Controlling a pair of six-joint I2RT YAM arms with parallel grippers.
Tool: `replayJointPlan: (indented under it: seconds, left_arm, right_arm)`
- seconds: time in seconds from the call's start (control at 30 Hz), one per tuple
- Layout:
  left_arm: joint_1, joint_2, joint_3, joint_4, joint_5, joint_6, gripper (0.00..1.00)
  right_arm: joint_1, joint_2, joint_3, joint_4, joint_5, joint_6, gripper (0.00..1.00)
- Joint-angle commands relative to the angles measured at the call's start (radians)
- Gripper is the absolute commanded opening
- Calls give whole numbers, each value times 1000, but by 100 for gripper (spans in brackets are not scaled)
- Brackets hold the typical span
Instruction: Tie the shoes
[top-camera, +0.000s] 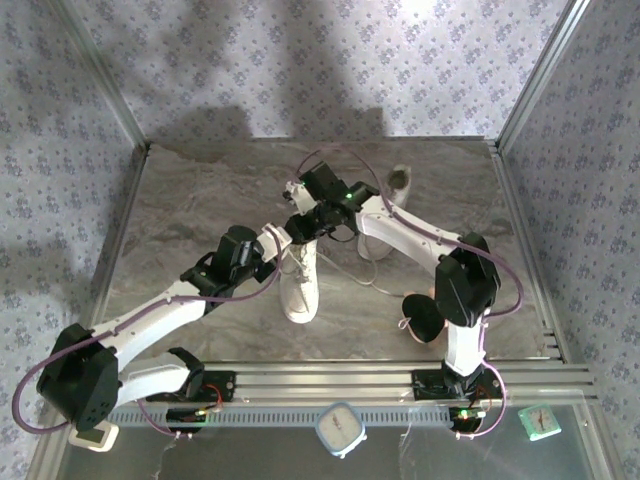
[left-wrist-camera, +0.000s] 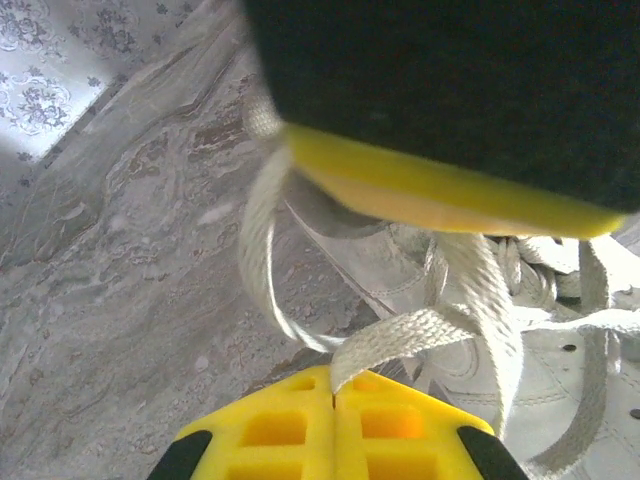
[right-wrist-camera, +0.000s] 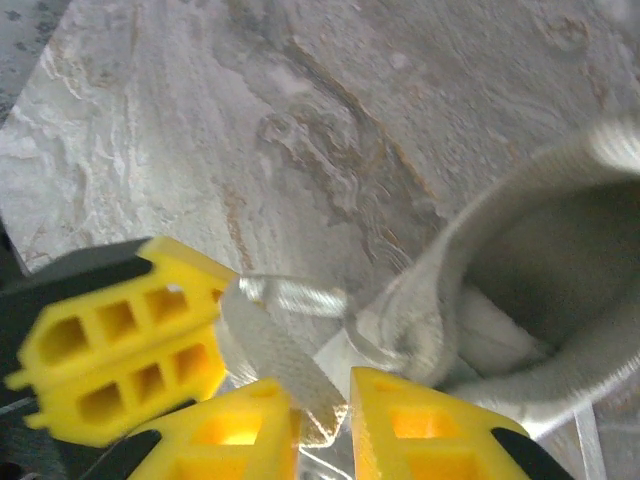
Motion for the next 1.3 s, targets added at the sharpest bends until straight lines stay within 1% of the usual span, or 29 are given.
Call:
replayJointPlan:
  seconds: [0.0,0.1,0.23,0.37,0.5,0.53,0.57,0.73,0.8,1.03,1.27]
  left_arm:
    - [-3,-10,43,34,29,-8,0]
    - [-4,-8,46,34,36,-15,0]
    - [-5,-14,51,29,57,-23,0]
    - [-4,-13,63,25,70,-35,0]
    - [-3,1,90,17,89,-46,0]
    - [-4,5,97,16,95,-50,0]
    - [-3,10,105,14,102,-53,0]
    - [-2,22,123,12,121,-70,0]
    - [-4,25,125,11,123,-73,0]
    - [-4,24,125,17,133,-87,0]
    - [2,17,122,20,129,-106,0]
  right_arm:
    - [-19,-89,-40,44,30,0,25]
    - [-29,-144,-102,86,36,-22,26]
    - [-40,-232,-225,183,31,-78,26]
    - [-35,-291,-325,270,-34,-167,29]
    - [-18,-339,-419,413,-83,-252,48]
    - [-17,-343,-476,471,-104,-261,51]
    - [-19,-341,-495,514,-134,-266,52]
    - [-16,-304,-518,637,-245,-270,52]
    - [-16,-288,-518,660,-269,-266,51]
    - [-17,-228,-515,719,-302,-242,48]
    - [-29,-194,-554,783,-317,-214,44]
